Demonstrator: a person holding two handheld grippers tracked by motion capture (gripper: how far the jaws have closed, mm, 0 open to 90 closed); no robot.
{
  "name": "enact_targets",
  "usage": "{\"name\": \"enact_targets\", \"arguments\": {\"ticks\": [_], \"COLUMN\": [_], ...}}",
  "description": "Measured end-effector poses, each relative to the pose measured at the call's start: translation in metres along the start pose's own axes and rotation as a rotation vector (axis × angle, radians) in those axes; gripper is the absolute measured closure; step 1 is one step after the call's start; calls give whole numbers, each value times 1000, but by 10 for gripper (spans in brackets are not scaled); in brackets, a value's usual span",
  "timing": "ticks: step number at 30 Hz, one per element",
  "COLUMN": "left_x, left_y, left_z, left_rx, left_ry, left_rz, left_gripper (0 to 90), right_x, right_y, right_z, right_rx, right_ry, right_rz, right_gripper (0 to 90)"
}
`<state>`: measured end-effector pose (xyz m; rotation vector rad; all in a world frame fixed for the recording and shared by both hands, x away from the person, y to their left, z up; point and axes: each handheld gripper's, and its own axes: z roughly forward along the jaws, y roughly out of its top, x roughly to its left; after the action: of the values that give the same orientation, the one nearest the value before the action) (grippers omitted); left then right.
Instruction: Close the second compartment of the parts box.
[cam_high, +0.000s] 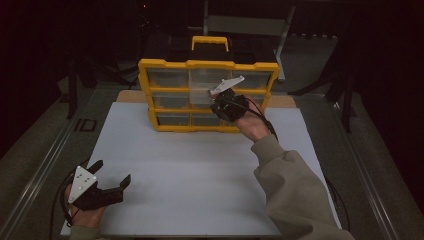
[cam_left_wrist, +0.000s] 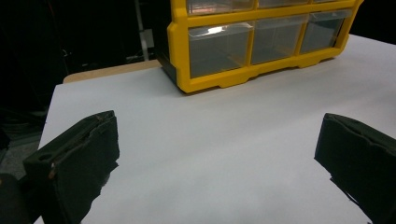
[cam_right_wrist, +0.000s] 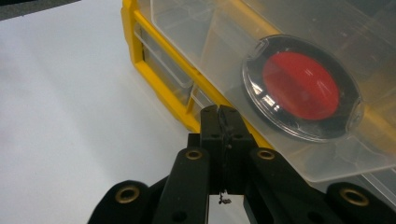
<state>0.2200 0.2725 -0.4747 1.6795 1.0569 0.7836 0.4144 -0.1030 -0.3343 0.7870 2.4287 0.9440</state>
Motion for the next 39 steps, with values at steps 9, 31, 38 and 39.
{"name": "enact_targets", "arguments": {"ticks": [9, 31, 38, 39], "left_x": [0, 0, 1, 1], "left_y": [0, 0, 0, 0], "left_z": [0, 0, 0, 0], "left_rx": [0, 1, 1, 1], "left_ry": [1, -1, 1, 2], "left_rz": [0, 0, 0, -1], "left_gripper": [4, 4, 4, 4], "right_x": [-4, -12, -15, -16], "right_y": [2, 3, 7, 10], "right_z": [4, 11, 10, 9], "right_rx": [-6, -10, -18, -20], "right_ry": [-12, -61, -73, -80], "right_rz": [18, 23, 23, 23], "right_gripper": [894, 894, 894, 894]}}
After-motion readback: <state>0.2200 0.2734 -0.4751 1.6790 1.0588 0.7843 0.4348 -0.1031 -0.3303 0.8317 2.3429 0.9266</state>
